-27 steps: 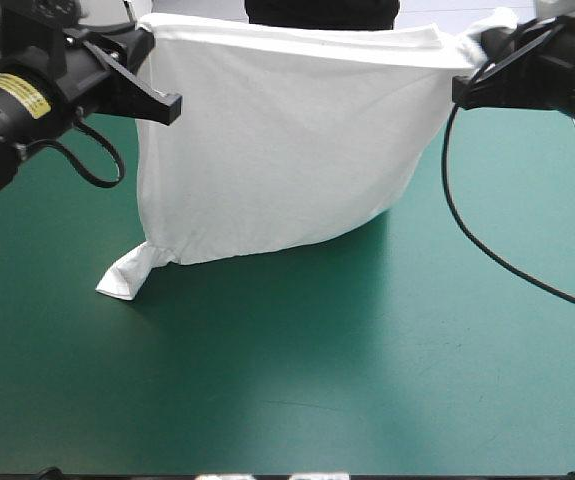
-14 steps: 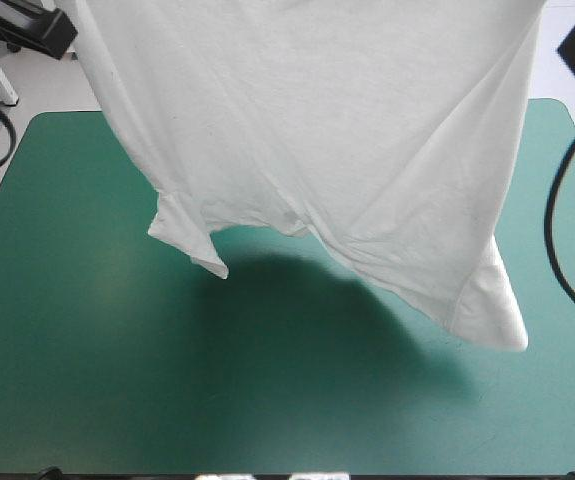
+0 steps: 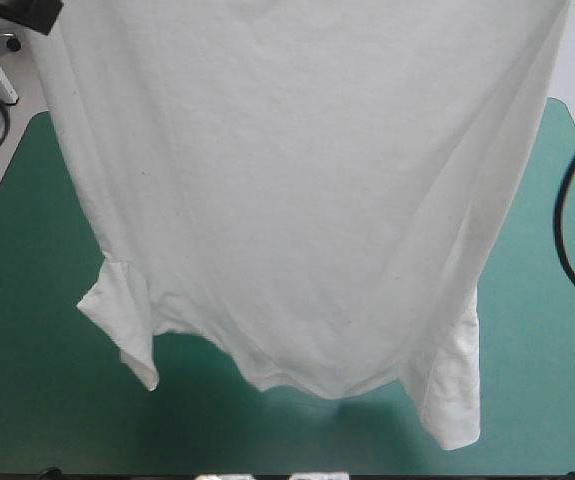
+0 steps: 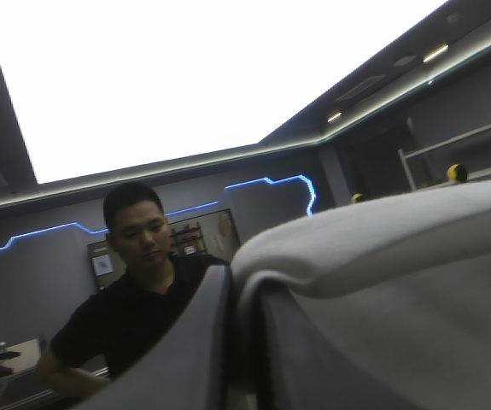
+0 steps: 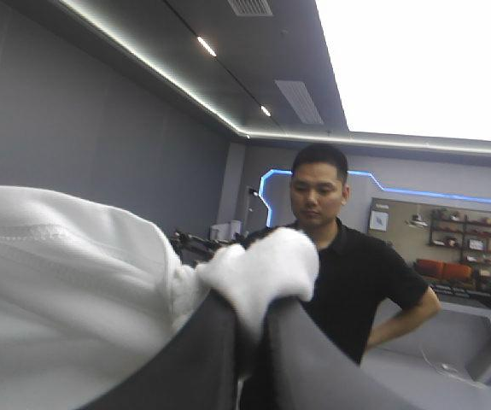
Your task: Fold the cloth
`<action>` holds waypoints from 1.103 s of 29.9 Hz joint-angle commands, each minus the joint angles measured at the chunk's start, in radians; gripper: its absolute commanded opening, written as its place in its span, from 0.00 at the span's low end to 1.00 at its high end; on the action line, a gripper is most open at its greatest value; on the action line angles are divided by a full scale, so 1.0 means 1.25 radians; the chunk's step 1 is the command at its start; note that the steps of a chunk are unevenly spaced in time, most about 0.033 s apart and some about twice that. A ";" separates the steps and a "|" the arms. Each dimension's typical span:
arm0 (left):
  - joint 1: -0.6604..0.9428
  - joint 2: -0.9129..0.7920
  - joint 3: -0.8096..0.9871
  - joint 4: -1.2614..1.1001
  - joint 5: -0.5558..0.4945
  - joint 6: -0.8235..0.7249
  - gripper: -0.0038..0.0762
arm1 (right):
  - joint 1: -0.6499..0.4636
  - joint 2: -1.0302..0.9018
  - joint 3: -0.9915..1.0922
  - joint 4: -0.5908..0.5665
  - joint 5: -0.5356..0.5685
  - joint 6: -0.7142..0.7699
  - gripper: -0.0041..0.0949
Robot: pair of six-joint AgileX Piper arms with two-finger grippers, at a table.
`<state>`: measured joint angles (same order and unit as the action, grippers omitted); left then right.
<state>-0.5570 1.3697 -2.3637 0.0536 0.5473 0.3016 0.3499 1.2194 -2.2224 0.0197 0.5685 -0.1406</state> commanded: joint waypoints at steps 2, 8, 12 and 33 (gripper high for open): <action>0.001 0.064 -0.014 0.190 -0.117 -0.096 0.04 | 0.000 0.091 -0.012 -0.194 -0.132 0.127 0.03; 0.059 0.164 -0.014 0.467 -0.275 -0.395 0.04 | 0.000 0.228 -0.012 -0.434 -0.321 0.244 0.03; 0.213 0.216 -0.014 0.413 -0.432 -0.548 0.04 | -0.025 0.282 -0.012 -0.447 -0.426 0.272 0.03; 0.286 0.328 0.036 0.360 -0.189 -0.537 0.04 | -0.095 0.462 -0.147 -0.360 -0.184 0.376 0.02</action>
<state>-0.2178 1.8103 -2.3276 0.5143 0.2251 -0.3925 0.2673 1.8033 -2.3826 -0.3914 0.3118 0.3332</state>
